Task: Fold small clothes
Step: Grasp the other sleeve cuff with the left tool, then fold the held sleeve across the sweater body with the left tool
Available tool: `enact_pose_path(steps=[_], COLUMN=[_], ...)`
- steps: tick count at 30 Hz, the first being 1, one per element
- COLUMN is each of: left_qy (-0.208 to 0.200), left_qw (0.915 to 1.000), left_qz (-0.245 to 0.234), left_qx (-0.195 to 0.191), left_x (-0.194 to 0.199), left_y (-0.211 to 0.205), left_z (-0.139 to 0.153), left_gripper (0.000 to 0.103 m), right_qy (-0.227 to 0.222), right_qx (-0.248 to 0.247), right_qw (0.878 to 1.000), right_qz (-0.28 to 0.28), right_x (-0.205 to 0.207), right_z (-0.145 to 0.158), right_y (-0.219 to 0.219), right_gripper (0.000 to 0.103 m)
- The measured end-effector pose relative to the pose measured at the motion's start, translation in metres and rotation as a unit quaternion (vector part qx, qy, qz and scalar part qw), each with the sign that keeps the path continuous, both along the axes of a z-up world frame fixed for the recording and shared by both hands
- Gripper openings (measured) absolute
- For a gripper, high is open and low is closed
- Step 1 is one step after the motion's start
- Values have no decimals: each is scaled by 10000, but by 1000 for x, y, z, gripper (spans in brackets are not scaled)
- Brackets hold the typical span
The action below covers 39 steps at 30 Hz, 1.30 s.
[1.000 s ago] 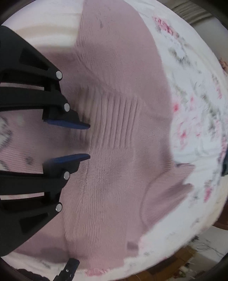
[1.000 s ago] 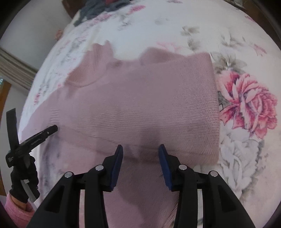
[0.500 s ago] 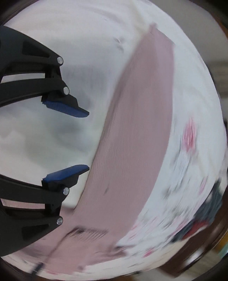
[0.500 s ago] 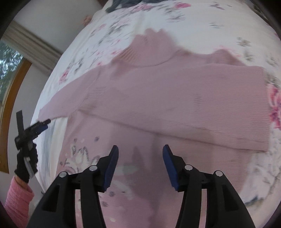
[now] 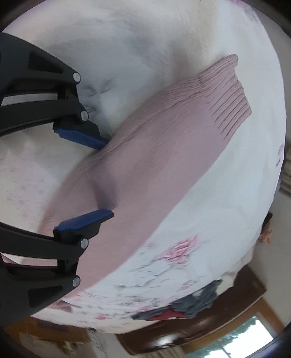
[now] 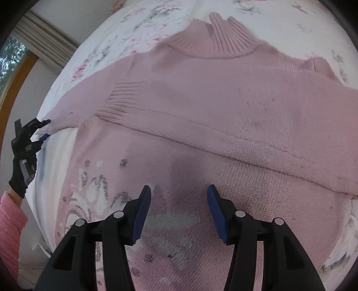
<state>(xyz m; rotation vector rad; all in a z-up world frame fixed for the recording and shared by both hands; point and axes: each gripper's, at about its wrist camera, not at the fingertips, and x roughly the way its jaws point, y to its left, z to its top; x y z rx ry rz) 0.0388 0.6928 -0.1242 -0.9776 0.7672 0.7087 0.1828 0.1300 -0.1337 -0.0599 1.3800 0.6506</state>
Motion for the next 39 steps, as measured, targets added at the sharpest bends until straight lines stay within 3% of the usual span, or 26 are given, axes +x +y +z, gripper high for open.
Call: enact_pose_path(steps=[3, 7, 9, 14, 20, 28, 39], left_qy=[-137, -93, -27, 12, -127, -624, -1216], left_qw=[9998, 9998, 9997, 9996, 9974, 9865, 9597], left_qz=[136, 120, 131, 133, -158, -1075, -2417], left_qx=[-23, 141, 196, 263, 686, 1068, 763], left_x=[0, -1, -2, -8, 0, 29, 110], left_y=[9, 18, 23, 27, 4, -75, -215], left_z=[-1, 4, 5, 11, 38, 77, 80], left_gripper=[55, 44, 32, 15, 8, 6, 6], right_qy=[4, -36, -31, -38, -30, -86, -144], right_qx=[-46, -86, -86, -89, -40, 109, 225], right_qw=[10000, 9999, 9999, 9999, 10000, 9999, 9990], right_qz=[8, 55, 55, 53, 11, -94, -350], right_x=[0, 0, 1, -1, -4, -5, 2], right_z=[-5, -7, -8, -6, 0, 12, 22], right_y=[0, 0, 0, 0, -8, -30, -71], right_gripper=[53, 53, 53, 53, 53, 53, 53])
